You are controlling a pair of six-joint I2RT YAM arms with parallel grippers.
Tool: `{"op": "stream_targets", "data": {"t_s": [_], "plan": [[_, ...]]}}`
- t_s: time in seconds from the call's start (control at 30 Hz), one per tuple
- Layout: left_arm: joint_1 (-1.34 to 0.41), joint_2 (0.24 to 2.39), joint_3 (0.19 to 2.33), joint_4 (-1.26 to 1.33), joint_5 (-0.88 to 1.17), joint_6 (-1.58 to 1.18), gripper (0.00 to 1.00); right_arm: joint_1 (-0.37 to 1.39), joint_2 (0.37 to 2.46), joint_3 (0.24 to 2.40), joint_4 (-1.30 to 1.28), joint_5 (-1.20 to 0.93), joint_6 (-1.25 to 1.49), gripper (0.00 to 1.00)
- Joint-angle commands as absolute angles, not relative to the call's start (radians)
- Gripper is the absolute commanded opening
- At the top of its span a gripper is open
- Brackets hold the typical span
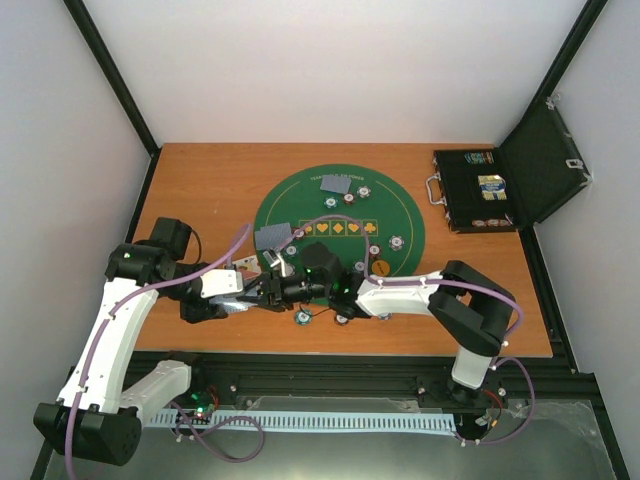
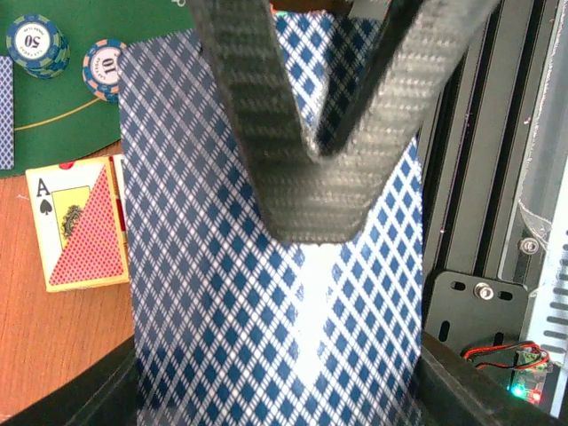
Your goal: Distribute texas hold em gaming equipment
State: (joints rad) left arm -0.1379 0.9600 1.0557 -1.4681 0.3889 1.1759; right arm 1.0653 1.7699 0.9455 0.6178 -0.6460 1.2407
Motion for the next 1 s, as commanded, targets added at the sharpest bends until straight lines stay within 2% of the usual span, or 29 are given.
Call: {"op": "stream_targets", "data": {"t_s": [0.0, 0.27, 0.33, 0.5, 0.57, 0.67, 0.8, 0.9, 0.97], "plan": [[-0.139, 0.945, 1.105, -1.493, 0.426, 1.19, 0.02, 1.039, 1.728, 0.913, 0.47, -0.587, 1.195, 0.44], [-0.139, 0.95, 1.101, -1.488, 0.427, 1.187, 0.02, 1.01, 1.634, 0.891, 0.424, -0.582, 1.179, 0.08], [-0.139, 0.951, 1.1, -1.489, 0.428, 1.187, 0.02, 1.0, 1.606, 0.885, 0.402, -0.578, 1.17, 0.03], [-0.139, 0.948, 1.1, -1.491, 0.425, 1.187, 0.02, 0.916, 1.52, 0.862, 0.273, -0.577, 1.104, 0.03], [-0.139, 0.949, 1.1, -1.493, 0.422, 1.187, 0.02, 0.853, 1.486, 0.888, 0.133, -0.57, 1.021, 0.03], [-0.139, 0.95, 1.097, -1.491, 0.421, 1.186, 0.02, 0.777, 1.496, 1.024, -0.183, -0.481, 0.759, 0.03], [-0.138, 0.95, 1.088, -1.476, 0.419, 1.172, 0.02, 0.761, 1.64, 1.296, -0.593, -0.138, 0.401, 0.03], [-0.138, 0.953, 1.087, -1.473, 0.423, 1.164, 0.02, 0.762, 1.765, 1.438, -0.713, 0.161, 0.239, 0.03], [-0.138, 0.955, 1.092, -1.478, 0.427, 1.161, 0.02, 0.765, 1.816, 1.472, -0.689, 0.344, 0.15, 0.03]]}}
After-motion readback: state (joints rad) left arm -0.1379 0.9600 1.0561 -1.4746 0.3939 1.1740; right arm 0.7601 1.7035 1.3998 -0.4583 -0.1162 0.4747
